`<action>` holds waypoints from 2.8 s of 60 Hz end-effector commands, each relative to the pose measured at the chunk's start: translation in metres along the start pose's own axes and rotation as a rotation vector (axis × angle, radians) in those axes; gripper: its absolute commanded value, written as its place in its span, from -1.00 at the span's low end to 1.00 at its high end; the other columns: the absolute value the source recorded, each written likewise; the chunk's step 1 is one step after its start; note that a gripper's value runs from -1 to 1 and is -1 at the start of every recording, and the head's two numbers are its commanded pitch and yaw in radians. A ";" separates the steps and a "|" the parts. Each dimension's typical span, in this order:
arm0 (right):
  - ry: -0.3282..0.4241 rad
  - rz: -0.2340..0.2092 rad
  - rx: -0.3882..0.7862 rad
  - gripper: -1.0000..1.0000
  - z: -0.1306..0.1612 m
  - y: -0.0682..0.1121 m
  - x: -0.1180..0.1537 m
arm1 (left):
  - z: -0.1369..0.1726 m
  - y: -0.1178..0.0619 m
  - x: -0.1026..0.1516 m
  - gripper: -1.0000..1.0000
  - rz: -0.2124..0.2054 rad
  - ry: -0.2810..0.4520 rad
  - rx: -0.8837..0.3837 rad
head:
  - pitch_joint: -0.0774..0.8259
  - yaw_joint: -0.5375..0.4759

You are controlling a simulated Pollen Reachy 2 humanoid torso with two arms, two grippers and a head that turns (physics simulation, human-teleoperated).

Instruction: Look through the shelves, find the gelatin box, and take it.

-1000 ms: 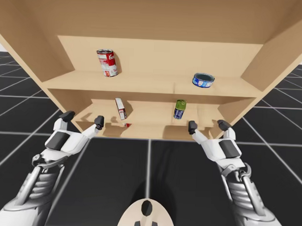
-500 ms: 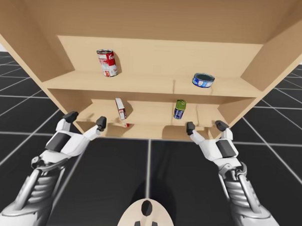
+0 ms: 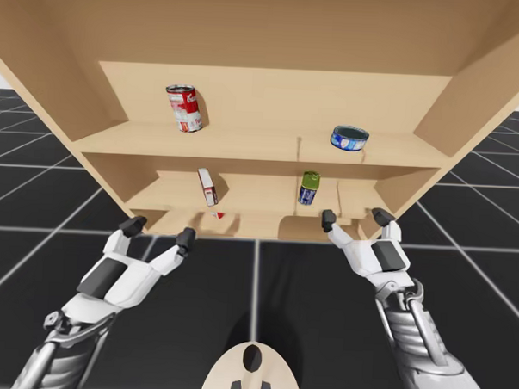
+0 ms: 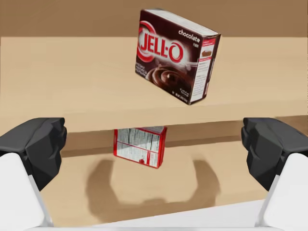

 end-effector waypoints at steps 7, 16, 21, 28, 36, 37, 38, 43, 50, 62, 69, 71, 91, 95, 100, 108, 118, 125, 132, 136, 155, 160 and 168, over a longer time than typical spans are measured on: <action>-0.007 -0.003 -0.008 -1.00 0.000 0.001 -0.001 | -0.009 -0.021 -0.055 -1.00 0.124 0.063 -0.003 | 0.44 0.48; -0.013 -0.001 -0.013 -1.00 0.000 -0.001 0.000 | -0.037 -0.023 -0.077 -1.00 0.098 0.073 -0.002 | 0.44 0.48; -0.016 0.000 -0.014 -1.00 0.000 -0.001 0.000 | -0.050 -0.025 -0.084 -1.00 0.085 0.073 0.000 | 0.45 0.48; -0.019 0.005 -0.016 -1.00 0.000 -0.002 0.000 | -0.074 -0.033 -0.094 -1.00 0.060 0.073 0.005 | 0.45 0.47; -0.024 0.008 -0.019 -1.00 -0.001 -0.003 0.000 | -0.104 -0.037 -0.105 -1.00 0.068 0.132 0.014 | 0.45 0.46; -0.024 0.009 -0.019 -1.00 -0.001 -0.003 0.000 | -0.108 -0.037 -0.106 -1.00 0.069 0.138 0.017 | 0.45 0.46; -0.024 0.010 -0.020 -1.00 -0.001 -0.003 0.000 | -0.112 -0.037 -0.107 -1.00 0.066 0.140 0.021 | 0.45 0.46; -0.025 0.011 -0.021 -1.00 -0.001 -0.004 0.000 | -0.125 -0.036 -0.111 -1.00 0.071 0.152 0.035 | 0.46 0.45; -0.028 0.013 -0.024 -1.00 -0.002 -0.004 0.000 | -0.144 -0.031 -0.116 -1.00 0.076 0.168 0.066 | 0.47 0.45; -0.029 0.017 -0.028 -1.00 -0.002 -0.005 -0.001 | -0.170 -0.024 -0.124 -1.00 0.089 0.205 0.097 | 0.47 0.44; -0.030 0.019 -0.031 -1.00 -0.002 -0.005 -0.001 | -0.182 -0.025 -0.128 -1.00 0.086 0.222 0.105 | 0.48 0.43; -0.030 0.018 -0.032 -1.00 -0.002 -0.006 -0.001 | -0.185 -0.025 -0.129 -1.00 0.080 0.225 0.105 | 0.48 0.43; -0.028 0.021 -0.035 -1.00 -0.002 -0.006 -0.001 | -0.201 -0.027 -0.140 -1.00 0.078 0.273 0.094 | 0.49 0.42; -0.025 0.021 -0.034 -1.00 -0.002 -0.006 -0.001 | -0.201 -0.027 -0.142 0.64 0.077 0.275 0.099 | 0.49 0.42; -0.024 0.022 -0.034 -1.00 -0.002 -0.006 -0.002 | -0.200 -0.027 -0.144 0.94 0.078 0.280 0.094 | 0.49 0.41; -0.022 0.021 -0.033 -1.00 -0.002 -0.006 -0.002 | -0.192 -0.031 -0.142 1.00 0.076 0.275 0.085 | 0.50 0.41; -0.021 0.022 -0.033 -1.00 -0.003 -0.006 -0.002 | -0.182 -0.032 -0.132 1.00 0.081 0.246 0.094 | 0.50 0.42; -0.020 0.021 -0.034 -1.00 -0.003 -0.006 -0.003 | -0.177 -0.031 -0.124 1.00 0.078 0.207 0.101 | 0.49 0.42; -0.021 0.021 -0.035 -1.00 -0.003 -0.006 -0.003 | -0.171 -0.030 -0.115 1.00 0.078 0.170 0.109 | 0.48 0.42; -0.022 0.020 -0.035 -1.00 -0.003 -0.006 -0.003 | -0.167 -0.028 -0.110 1.00 0.076 0.148 0.117 | 0.48 0.42; -0.027 0.024 -0.038 -1.00 -0.003 -0.006 -0.002 | -0.134 -0.016 -0.095 1.00 0.080 0.097 0.138 | 0.47 0.43; -0.028 0.027 -0.039 -1.00 -0.003 -0.005 -0.002 | -0.115 -0.014 -0.092 1.00 0.078 0.088 0.139 | 0.47 0.43; -0.027 0.028 -0.039 -1.00 -0.003 -0.004 -0.002 | -0.083 -0.015 -0.091 1.00 0.073 0.094 0.134 | 0.46 0.43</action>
